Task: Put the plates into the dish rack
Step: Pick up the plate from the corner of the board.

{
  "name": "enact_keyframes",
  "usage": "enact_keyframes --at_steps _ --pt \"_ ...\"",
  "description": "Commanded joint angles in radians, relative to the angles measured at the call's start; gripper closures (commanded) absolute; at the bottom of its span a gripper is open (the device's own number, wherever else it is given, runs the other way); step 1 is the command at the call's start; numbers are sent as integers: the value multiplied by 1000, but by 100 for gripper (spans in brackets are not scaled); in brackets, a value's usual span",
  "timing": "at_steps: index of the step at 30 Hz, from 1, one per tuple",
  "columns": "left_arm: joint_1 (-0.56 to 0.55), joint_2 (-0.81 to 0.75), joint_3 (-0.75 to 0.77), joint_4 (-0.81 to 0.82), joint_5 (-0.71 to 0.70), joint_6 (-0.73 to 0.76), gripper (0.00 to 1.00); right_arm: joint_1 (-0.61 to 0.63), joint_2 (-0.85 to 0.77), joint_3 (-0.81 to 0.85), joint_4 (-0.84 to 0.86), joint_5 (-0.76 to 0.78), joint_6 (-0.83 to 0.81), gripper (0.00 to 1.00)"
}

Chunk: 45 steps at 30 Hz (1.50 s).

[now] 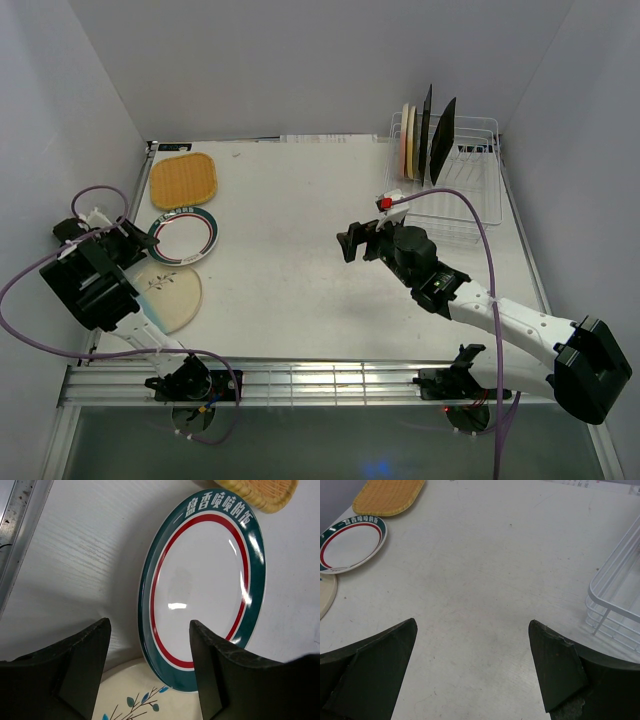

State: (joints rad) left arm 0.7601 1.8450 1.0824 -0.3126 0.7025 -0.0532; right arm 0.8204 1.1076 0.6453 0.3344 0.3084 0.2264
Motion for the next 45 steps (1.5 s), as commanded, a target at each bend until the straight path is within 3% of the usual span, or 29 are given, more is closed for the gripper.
enact_keyframes --at_steps 1,20,25,35,39,45 --pt "4 6 34 20 60 -17 27 6 -17 25 64 12 -16 2" --pt "-67 42 4 63 54 -50 44 5 -23 22 69 11 -15 2" --pt "-68 56 10 56 68 -46 62 6 -23 20 72 11 -15 2" --pt "-67 -19 -7 40 80 -33 78 8 -28 19 72 14 -16 2" --pt "-67 -69 -18 32 95 -28 99 6 -26 19 72 14 -16 2" --pt "-67 -159 -21 1 120 -27 100 6 -17 17 77 9 -22 2"
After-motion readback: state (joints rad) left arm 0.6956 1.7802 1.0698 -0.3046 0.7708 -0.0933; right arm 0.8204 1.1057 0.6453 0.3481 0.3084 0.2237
